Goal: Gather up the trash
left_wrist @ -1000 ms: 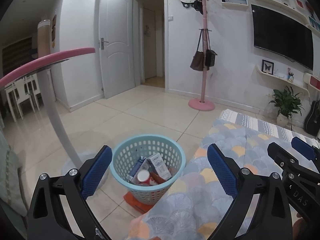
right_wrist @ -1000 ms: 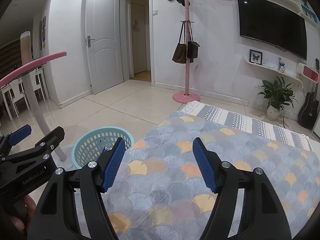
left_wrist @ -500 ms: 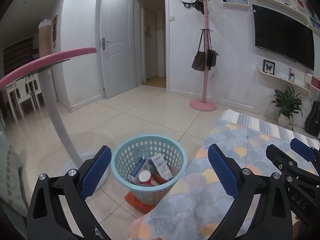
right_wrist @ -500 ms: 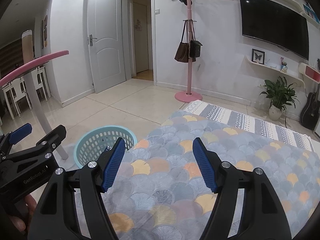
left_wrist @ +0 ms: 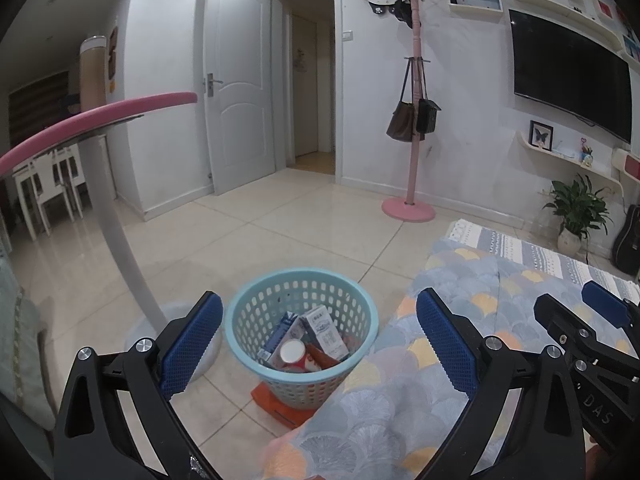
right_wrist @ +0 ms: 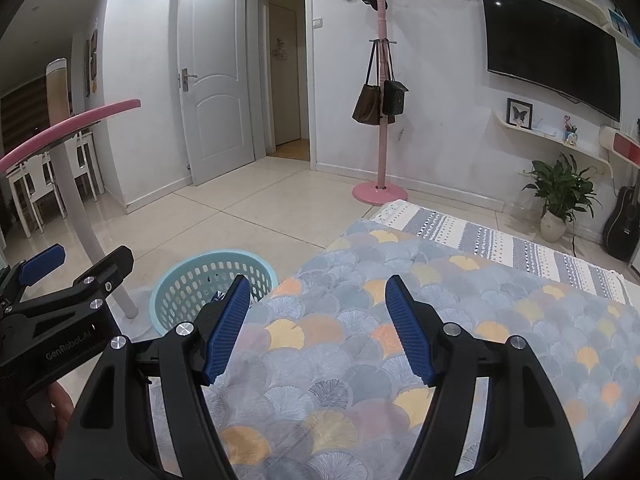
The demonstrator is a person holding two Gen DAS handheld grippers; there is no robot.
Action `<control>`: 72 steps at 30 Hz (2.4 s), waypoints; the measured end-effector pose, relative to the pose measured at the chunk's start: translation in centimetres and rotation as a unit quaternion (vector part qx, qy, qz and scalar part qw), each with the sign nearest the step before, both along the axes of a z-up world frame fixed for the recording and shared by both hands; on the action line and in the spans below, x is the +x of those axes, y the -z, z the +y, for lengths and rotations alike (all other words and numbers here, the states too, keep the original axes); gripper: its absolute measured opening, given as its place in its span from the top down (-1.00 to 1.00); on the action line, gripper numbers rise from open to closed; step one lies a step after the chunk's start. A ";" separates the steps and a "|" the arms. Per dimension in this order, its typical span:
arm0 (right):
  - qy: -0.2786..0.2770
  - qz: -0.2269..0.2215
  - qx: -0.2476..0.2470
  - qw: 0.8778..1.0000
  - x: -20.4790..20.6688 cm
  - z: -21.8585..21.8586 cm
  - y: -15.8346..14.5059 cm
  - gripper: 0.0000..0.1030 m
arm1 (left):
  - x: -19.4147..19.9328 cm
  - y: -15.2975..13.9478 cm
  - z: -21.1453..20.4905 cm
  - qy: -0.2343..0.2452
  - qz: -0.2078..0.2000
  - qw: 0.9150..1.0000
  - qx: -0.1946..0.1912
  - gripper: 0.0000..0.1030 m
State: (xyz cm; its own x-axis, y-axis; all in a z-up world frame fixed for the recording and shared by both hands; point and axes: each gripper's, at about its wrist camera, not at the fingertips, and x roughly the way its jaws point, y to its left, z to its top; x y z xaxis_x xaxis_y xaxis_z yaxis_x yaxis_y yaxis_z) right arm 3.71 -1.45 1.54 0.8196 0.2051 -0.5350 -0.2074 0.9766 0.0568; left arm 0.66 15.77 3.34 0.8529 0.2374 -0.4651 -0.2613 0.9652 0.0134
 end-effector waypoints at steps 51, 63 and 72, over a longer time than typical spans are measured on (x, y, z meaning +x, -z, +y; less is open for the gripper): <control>-0.008 -0.001 0.011 1.000 -0.1 0.0 0.4 -0.29 | 0.0 -0.2 0.4 -0.001 -0.004 1.000 0.011 -0.85; -0.009 0.001 0.013 1.000 0.0 0.1 0.5 -0.29 | 0.1 -0.1 0.4 -0.004 -0.008 1.000 0.016 -0.85; -0.012 0.000 0.012 1.000 -0.1 0.4 0.4 -0.29 | 0.4 0.4 1.0 -0.016 0.005 1.000 0.001 -0.86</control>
State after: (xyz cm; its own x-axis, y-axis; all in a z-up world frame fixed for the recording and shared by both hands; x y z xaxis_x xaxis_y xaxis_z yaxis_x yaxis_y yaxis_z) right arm 3.64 -1.10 1.11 0.8146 0.2372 -0.5293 -0.2309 0.9697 0.0793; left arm 1.03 16.80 2.98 0.8398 0.2663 -0.4730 -0.2928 0.9560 0.0185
